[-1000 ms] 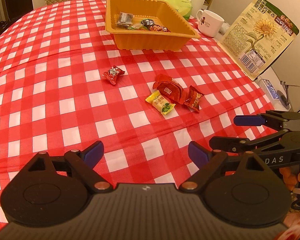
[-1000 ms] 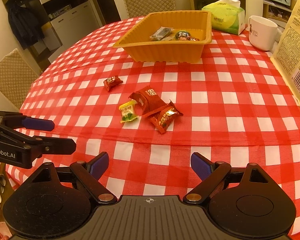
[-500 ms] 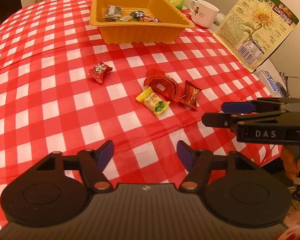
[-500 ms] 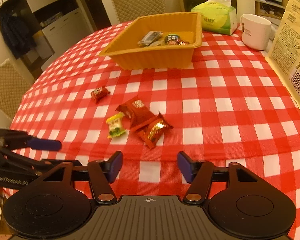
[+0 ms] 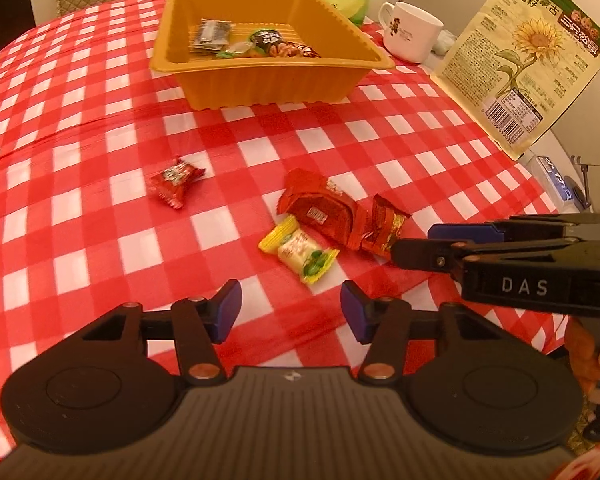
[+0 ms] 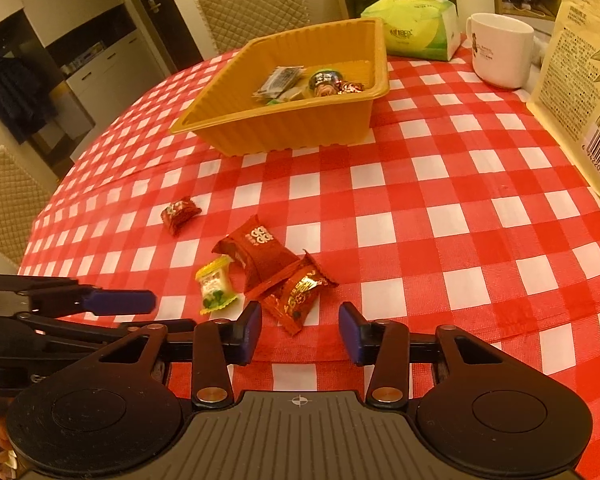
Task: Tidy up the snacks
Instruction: 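Grasp a red-wrapped candy with the right gripper while the left grasps the yellow candy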
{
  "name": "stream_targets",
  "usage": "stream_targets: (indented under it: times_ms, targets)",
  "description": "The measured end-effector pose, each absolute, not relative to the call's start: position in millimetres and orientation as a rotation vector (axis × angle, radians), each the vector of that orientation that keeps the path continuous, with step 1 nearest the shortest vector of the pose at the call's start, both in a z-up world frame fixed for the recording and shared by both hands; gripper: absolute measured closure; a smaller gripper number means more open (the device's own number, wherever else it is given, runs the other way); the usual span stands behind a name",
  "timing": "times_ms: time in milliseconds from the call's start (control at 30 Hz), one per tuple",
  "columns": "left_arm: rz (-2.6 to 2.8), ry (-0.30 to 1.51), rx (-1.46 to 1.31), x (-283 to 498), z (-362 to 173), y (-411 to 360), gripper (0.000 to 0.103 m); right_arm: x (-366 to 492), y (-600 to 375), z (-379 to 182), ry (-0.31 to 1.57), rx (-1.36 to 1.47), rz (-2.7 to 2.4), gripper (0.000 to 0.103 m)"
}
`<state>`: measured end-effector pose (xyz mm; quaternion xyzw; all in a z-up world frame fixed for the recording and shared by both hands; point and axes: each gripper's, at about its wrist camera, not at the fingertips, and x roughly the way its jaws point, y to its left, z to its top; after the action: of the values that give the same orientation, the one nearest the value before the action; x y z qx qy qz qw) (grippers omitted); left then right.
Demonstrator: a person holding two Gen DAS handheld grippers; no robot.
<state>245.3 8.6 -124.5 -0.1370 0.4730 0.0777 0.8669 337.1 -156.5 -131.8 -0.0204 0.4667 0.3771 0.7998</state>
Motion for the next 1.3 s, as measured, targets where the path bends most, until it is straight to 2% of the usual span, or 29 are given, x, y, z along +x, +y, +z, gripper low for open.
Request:
stream_targets:
  times_ms: [533, 700, 867, 1167, 1300]
  targets:
    - [0.222, 1.006, -0.239, 257.8, -133.5, 38.9, 0.054, 348.3, -143.7, -138.7, 1.019, -0.021, 0.794, 0.06]
    - [0.236, 1.011, -0.235, 255.1, -132.4, 48.2, 0.055, 352.5, -135.2, -141.7, 1.015, -0.037, 0.784, 0.073]
    - [0.191, 1.007, -0.208, 252.4, -128.5, 45.5, 0.055, 354.1, -130.7, -143.9, 0.994, -0.096, 0.761, 0.08]
    - [0.066, 0.983, -0.123, 263.2, -122.6, 28.8, 0.058, 349.6, -131.4, -144.5, 0.963, -0.172, 0.747, 0.082]
    - [0.029, 0.994, -0.073, 275.1, -127.8, 24.5, 0.065, 350.3, -135.7, -143.9, 0.966, -0.164, 0.737, 0.082]
